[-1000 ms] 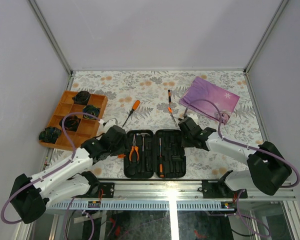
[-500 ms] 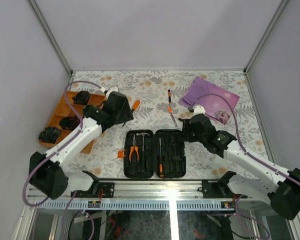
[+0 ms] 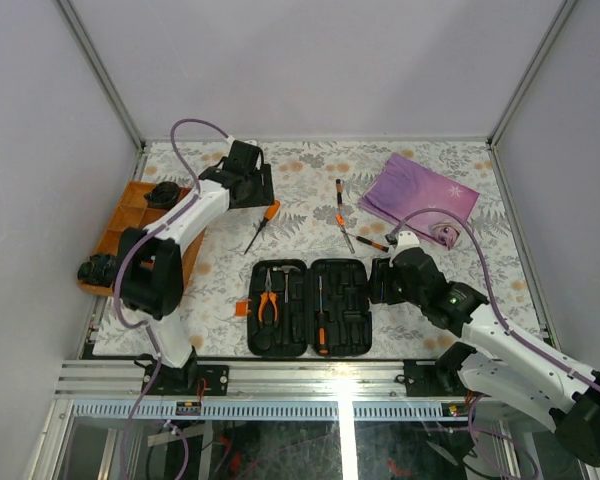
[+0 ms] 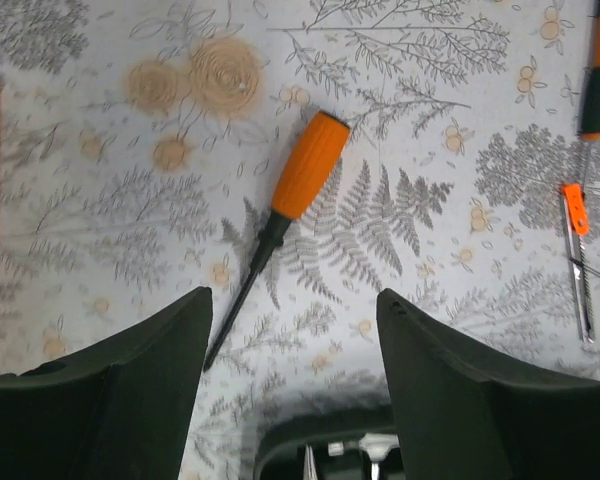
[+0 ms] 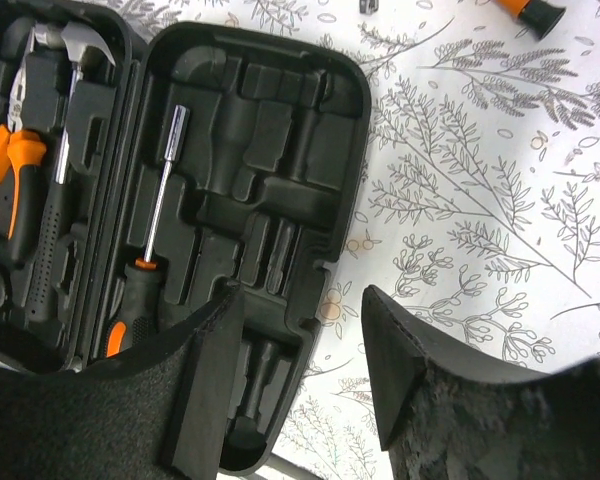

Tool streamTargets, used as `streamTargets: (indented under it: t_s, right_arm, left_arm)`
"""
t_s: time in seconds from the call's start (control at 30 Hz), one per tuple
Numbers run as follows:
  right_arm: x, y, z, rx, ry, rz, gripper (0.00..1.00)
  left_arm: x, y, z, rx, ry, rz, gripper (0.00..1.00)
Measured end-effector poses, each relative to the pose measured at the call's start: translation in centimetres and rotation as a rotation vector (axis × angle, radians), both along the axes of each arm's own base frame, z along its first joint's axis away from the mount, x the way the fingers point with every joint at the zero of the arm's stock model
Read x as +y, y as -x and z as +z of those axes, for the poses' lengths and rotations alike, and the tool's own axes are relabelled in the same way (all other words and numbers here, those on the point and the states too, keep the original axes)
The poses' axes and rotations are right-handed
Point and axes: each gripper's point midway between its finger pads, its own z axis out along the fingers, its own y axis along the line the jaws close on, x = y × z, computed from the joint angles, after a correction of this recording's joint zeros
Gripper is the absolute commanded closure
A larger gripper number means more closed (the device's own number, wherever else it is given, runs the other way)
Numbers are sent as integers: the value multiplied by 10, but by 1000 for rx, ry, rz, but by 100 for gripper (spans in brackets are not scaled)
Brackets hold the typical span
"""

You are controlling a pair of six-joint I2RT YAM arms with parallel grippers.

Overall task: Sort the tools into containers
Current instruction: Pick up the screwdriver from the center of the board.

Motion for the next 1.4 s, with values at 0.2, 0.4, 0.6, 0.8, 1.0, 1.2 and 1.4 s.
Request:
streamTargets:
  t_s: [0.2,0.4,0.6,0.8,1.0,1.2,1.4]
  right_arm:
    - [1,6,-6,26,-5,17,42]
    - [2,10,-12,49,-9,22,42]
    - [4,12,-20,81,3,31,42]
    - [5,14,-24,101,8,38,42]
    - [5,14,-23,98,5,37,42]
    - [4,14,-17,80,-12,29,42]
    - [-2,14,-10,55,-19,1,41]
  left_arm:
    - [-6,-26,-51,78,-44,-130,33]
    - [-6,-30,-92,156,-81,-228,33]
    - [-8,-35,-104,169,-96,-286,42]
    - [-15,-37,-112,180,-77,-325,57]
    - [-17,-38,-115,192,-69,-337,73]
    - [-17,-36,-113,204,-63,-333,93]
    - [-18,-33,-93,189,-34,-284,100]
